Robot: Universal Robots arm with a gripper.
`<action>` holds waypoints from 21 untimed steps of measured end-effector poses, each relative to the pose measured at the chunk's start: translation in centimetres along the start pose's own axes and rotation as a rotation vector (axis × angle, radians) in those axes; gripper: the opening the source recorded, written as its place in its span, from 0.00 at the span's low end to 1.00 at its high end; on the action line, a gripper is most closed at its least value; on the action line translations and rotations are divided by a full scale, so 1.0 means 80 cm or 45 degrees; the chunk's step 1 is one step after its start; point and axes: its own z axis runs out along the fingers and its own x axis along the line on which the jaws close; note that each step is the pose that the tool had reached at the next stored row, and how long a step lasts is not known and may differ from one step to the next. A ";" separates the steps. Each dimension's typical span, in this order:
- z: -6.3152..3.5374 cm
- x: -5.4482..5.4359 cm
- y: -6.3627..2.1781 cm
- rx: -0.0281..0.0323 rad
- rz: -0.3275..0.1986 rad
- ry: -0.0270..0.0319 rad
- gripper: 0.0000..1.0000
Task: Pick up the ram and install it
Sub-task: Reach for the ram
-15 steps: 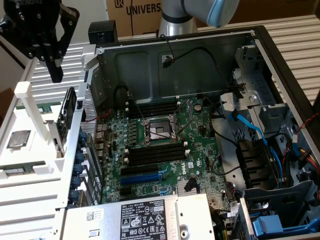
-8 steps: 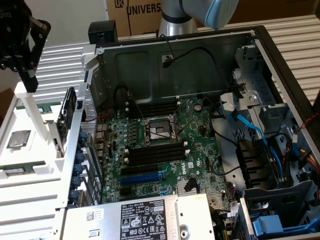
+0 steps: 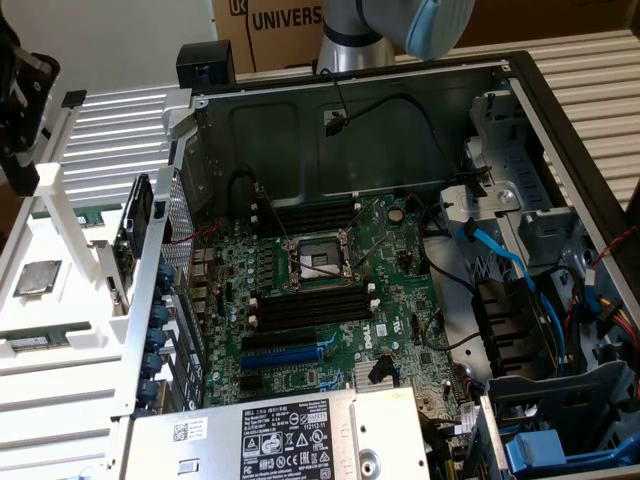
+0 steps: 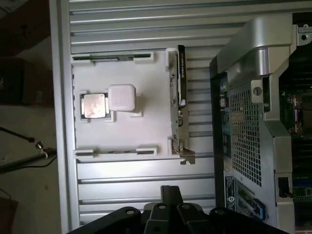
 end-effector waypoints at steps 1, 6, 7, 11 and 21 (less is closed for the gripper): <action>0.001 0.011 -0.001 0.0003 0.000 0.0023 0.10; 0.004 0.056 -0.004 0.0026 0.000 0.0168 0.10; 0.004 0.062 -0.004 0.0027 0.000 0.0178 0.10; 0.005 0.082 -0.003 0.0026 -0.001 0.0190 0.10; 0.005 0.094 0.022 0.0034 -0.002 0.0239 0.10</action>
